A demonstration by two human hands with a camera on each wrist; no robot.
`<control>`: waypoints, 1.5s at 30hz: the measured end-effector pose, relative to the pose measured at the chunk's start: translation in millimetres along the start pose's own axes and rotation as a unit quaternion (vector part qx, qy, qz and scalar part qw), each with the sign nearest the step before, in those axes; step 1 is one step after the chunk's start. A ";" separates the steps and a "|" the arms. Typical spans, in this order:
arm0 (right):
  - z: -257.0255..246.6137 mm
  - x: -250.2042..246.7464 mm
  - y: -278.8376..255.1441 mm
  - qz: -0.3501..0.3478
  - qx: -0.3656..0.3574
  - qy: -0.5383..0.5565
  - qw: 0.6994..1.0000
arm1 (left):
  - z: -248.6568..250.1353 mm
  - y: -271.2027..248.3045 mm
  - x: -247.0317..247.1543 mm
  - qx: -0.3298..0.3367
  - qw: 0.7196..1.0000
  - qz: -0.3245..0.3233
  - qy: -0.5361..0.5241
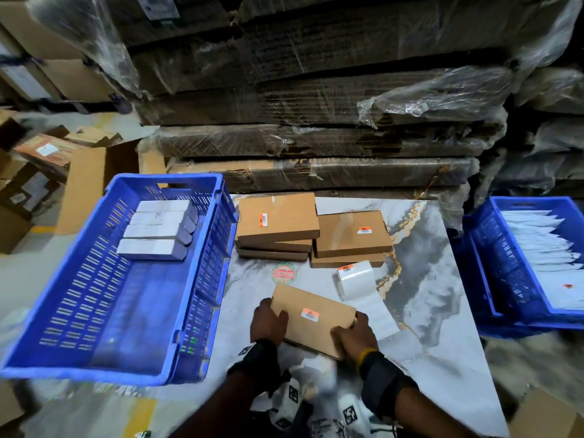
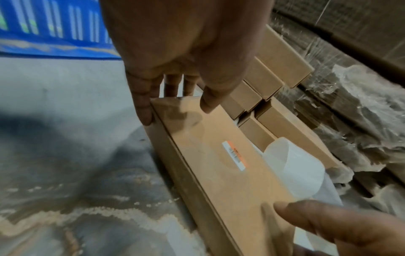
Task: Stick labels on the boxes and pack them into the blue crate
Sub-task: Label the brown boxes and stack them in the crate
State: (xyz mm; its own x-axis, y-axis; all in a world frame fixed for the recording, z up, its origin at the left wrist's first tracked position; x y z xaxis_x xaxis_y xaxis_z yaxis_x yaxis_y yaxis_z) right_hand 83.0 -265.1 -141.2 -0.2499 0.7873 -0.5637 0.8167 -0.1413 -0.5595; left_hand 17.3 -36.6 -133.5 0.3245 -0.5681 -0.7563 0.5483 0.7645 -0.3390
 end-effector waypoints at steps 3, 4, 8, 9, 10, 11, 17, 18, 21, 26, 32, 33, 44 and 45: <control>-31.7 -22.8 -15.1 0.017 -0.035 0.048 0.998 | 20.9 -8.2 -25.4 0.016 0.996 0.044 -0.071; -45.2 -31.4 -21.5 0.020 -0.054 0.069 0.996 | 28.5 -10.5 -37.3 0.029 0.993 0.059 -0.093; -98.2 -63.6 -46.1 0.028 -0.160 0.143 0.976 | 53.7 -12.5 -93.2 0.108 0.969 0.126 -0.183; -114.9 -66.1 -54.7 0.015 -0.191 0.149 0.970 | 59.2 -11.9 -112.4 0.122 0.961 0.148 -0.201; -129.9 -65.1 -61.5 0.000 -0.219 0.144 0.965 | 62.4 -9.7 -129.6 0.126 0.953 0.165 -0.221; -147.9 -61.0 -68.8 -0.012 -0.250 0.129 0.959 | 64.2 -5.5 -148.4 0.128 0.943 0.179 -0.250; -255.8 0.7 -104.7 -0.036 -0.394 0.057 0.917 | 33.8 30.2 -242.4 0.069 0.897 0.277 -0.337; -272.3 15.1 -111.4 -0.042 -0.412 0.040 0.909 | 23.9 38.6 -253.1 0.057 0.893 0.284 -0.344; -309.9 63.9 -133.1 -0.059 -0.447 -0.034 0.892 | -10.3 60.6 -281.9 0.025 0.884 0.309 -0.350; -344.4 133.0 -162.7 -0.098 -0.479 -0.085 0.868 | -80.2 107.2 -305.3 -0.046 0.857 0.350 -0.376; -374.6 193.8 -174.8 -0.110 -0.488 -0.175 0.848 | -166.2 198.8 -284.0 -0.127 0.860 0.314 -0.382; -375.8 203.7 -174.4 -0.114 -0.485 -0.192 0.845 | -163.6 195.8 -288.3 -0.133 0.862 0.305 -0.383; -334.8 300.8 -129.6 -0.124 -0.370 -0.314 0.865 | -167.4 200.6 -268.6 -0.267 0.827 0.103 -0.484; -330.7 307.6 -126.0 -0.122 -0.360 -0.310 0.871 | -173.2 206.0 -265.2 -0.269 0.831 0.096 -0.477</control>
State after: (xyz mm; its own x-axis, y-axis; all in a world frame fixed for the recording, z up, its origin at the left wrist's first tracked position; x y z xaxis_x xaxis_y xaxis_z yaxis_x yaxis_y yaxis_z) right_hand 75.2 193.4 -43.1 -0.5130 0.2337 -0.8259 0.7582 0.5745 -0.3084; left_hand -89.3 324.3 -99.7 0.9704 -0.2068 -0.1249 0.0749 0.7493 -0.6580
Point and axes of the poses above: each hand's wrist, its own y-axis towards the middle knuckle, its own x-axis out of the palm, z = x × y, the point moved 7 cm from there along y, towards the middle knuckle, and after that the axes turned 14 degrees about z, right-handed, at the moved point
